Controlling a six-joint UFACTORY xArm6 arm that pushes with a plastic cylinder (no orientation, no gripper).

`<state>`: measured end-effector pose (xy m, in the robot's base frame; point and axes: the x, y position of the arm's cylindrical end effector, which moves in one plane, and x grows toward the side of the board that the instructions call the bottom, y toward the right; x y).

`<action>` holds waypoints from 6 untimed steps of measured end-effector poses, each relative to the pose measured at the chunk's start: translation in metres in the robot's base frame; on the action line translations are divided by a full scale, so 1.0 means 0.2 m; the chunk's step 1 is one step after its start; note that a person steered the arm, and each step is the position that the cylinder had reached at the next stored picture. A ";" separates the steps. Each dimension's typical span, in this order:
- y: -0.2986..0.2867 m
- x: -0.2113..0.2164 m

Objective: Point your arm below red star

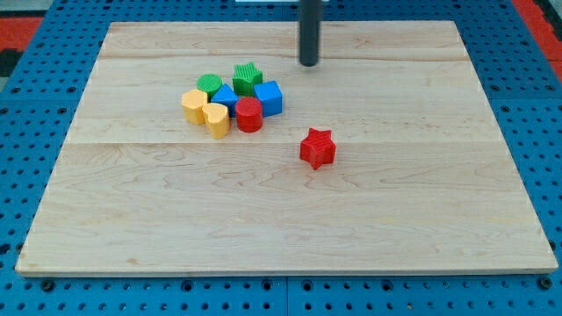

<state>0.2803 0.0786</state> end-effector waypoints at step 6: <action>-0.24 1.35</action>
